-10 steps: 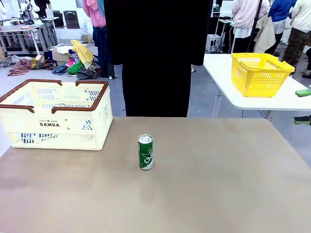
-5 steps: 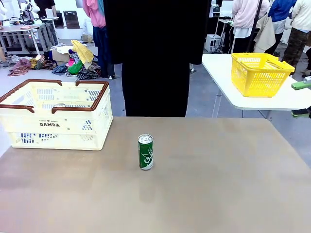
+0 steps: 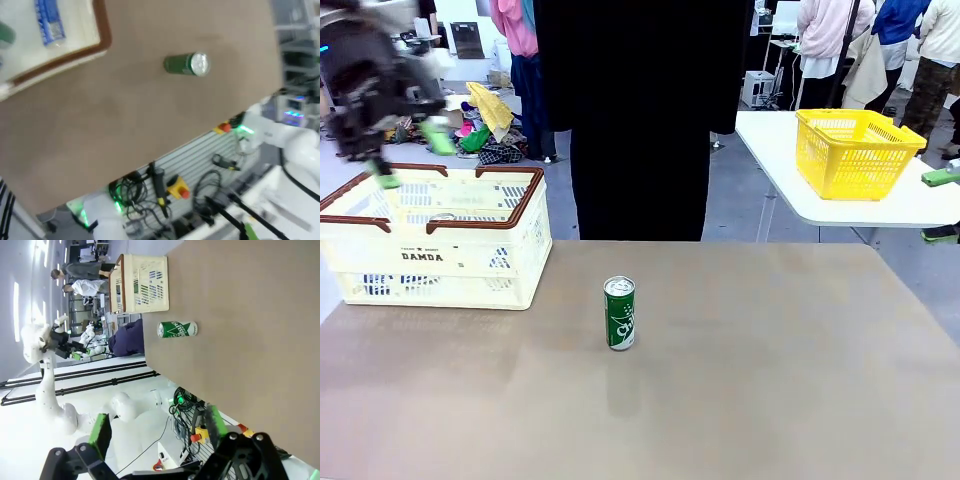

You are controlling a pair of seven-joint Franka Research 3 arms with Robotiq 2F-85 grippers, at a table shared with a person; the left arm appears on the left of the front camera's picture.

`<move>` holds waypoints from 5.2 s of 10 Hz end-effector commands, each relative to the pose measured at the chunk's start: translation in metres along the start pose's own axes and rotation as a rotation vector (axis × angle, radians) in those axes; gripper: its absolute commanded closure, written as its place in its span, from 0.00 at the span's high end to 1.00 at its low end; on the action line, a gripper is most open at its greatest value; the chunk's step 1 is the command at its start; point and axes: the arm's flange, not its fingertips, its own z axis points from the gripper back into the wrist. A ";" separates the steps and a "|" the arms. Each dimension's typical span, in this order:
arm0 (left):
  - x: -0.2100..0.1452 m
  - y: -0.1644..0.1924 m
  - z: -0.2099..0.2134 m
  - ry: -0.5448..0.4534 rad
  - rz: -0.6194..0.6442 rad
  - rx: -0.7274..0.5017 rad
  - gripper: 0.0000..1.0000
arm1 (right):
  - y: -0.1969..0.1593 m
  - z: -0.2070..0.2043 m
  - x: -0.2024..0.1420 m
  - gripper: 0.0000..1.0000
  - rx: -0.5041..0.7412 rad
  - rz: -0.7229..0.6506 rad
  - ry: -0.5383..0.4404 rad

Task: Place the drinks into the Shopping basket.
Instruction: Pick up one drink and place it into the Shopping basket.

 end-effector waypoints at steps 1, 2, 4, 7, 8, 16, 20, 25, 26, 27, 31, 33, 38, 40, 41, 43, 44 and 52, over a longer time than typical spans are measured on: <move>0.047 -0.032 -0.012 -0.097 0.122 0.256 1.00 | 0.001 0.003 -0.002 1.00 -0.013 -0.010 0.014; 0.063 -0.058 -0.036 -0.228 0.138 0.336 1.00 | 0.001 0.003 -0.002 1.00 -0.013 -0.010 0.014; 0.080 -0.090 -0.085 -0.462 0.164 0.408 1.00 | 0.001 0.003 -0.002 1.00 -0.013 -0.010 0.014; 0.084 -0.089 -0.142 -0.559 0.130 0.340 1.00 | 0.001 0.003 -0.002 1.00 -0.013 -0.010 0.014; 0.087 -0.079 -0.155 -0.498 0.171 0.361 1.00 | 0.001 0.003 -0.002 1.00 -0.013 -0.010 0.014; 0.080 -0.131 -0.156 -0.539 0.179 0.242 1.00 | 0.001 0.003 -0.002 1.00 -0.013 -0.010 0.014; 0.091 -0.130 -0.226 -0.472 0.249 0.306 1.00 | 0.001 0.003 -0.002 1.00 -0.013 -0.010 0.014; 0.136 -0.125 -0.260 -0.446 0.207 0.317 1.00 | 0.001 0.003 -0.002 1.00 -0.013 -0.010 0.014; 0.144 -0.124 -0.262 -0.445 0.204 0.322 1.00 | 0.001 0.003 -0.002 1.00 -0.013 -0.010 0.014; 0.151 -0.123 -0.266 -0.429 0.209 0.328 1.00 | 0.001 0.003 -0.002 1.00 -0.013 -0.010 0.014; 0.178 -0.117 -0.293 -0.368 0.219 0.383 1.00 | 0.001 0.003 -0.002 1.00 -0.013 -0.010 0.014; 0.180 -0.114 -0.302 -0.348 0.228 0.391 1.00 | 0.001 0.003 -0.002 1.00 -0.013 -0.010 0.014; 0.181 -0.106 -0.309 -0.325 0.242 0.398 0.00 | 0.001 0.003 -0.002 1.00 -0.013 -0.010 0.014; 0.180 -0.105 -0.309 -0.328 0.241 0.392 0.00 | 0.001 0.003 -0.002 1.00 -0.013 -0.010 0.014; 0.180 -0.105 -0.310 -0.328 0.239 0.393 0.00 | 0.001 0.003 -0.002 1.00 -0.013 -0.010 0.014; 0.183 -0.102 -0.312 -0.305 0.218 0.355 0.00 | 0.001 0.003 -0.002 1.00 -0.013 -0.010 0.014; 0.179 -0.104 -0.310 -0.309 0.204 0.348 0.00 | 0.001 0.003 -0.002 1.00 -0.013 -0.010 0.014; 0.073 -0.151 -0.070 -0.471 -0.348 0.421 0.00 | 0.001 0.003 -0.002 1.00 -0.013 -0.010 0.014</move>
